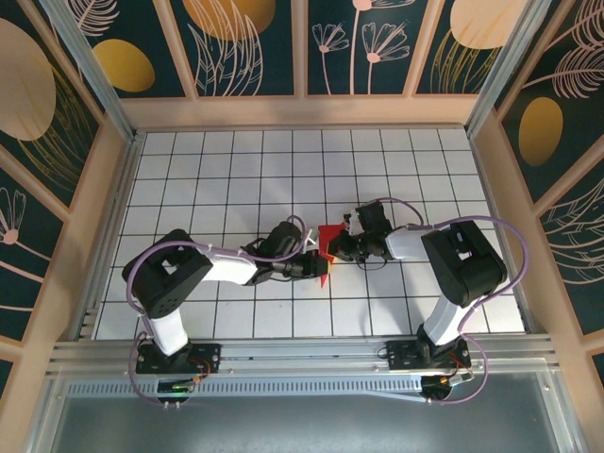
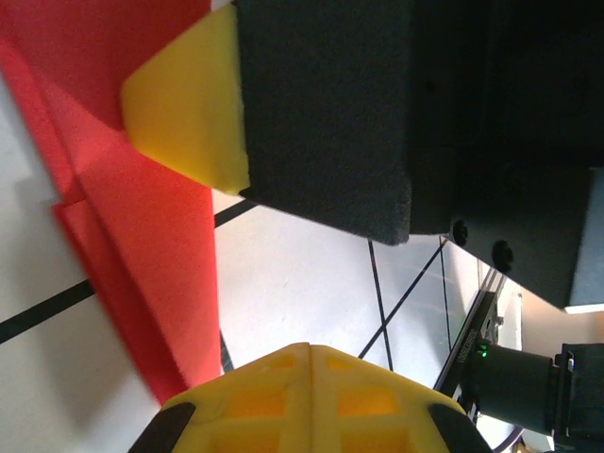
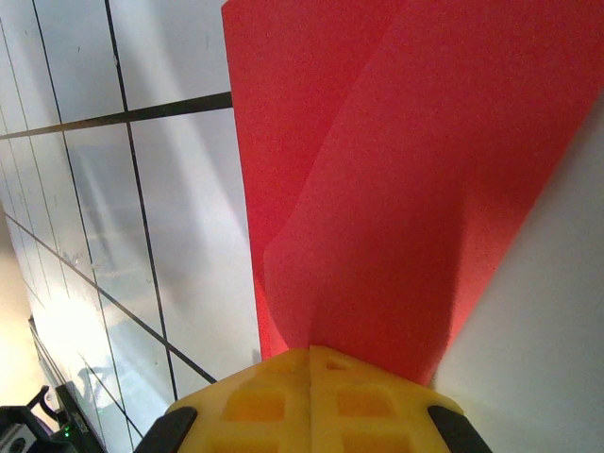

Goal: Fold a paper plane with a square sheet of paper (fold left side to right side)
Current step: Fold the wing for the fifth time at the center of the table.

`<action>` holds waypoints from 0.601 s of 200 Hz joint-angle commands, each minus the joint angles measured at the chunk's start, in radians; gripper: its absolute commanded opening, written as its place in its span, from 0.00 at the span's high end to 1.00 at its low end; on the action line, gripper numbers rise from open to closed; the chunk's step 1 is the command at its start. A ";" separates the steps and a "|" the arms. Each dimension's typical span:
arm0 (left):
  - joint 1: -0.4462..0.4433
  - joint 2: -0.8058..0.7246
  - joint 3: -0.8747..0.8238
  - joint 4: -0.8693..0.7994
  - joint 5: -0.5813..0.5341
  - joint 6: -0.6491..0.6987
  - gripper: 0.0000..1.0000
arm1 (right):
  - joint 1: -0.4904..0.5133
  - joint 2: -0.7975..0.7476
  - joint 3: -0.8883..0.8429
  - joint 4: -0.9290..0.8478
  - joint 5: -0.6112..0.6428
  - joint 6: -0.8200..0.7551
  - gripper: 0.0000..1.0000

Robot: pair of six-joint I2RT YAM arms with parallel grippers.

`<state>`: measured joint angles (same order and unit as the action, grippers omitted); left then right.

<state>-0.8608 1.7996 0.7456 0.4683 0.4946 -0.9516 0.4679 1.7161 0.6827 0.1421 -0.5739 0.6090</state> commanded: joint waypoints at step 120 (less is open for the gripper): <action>-0.031 0.126 0.048 -0.132 -0.083 0.040 1.00 | 0.021 -0.027 0.010 -0.106 0.082 -0.005 1.00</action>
<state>-0.8780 1.8862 0.7956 0.4110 0.4450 -0.9360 0.4732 1.7100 0.6891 0.1314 -0.5655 0.6090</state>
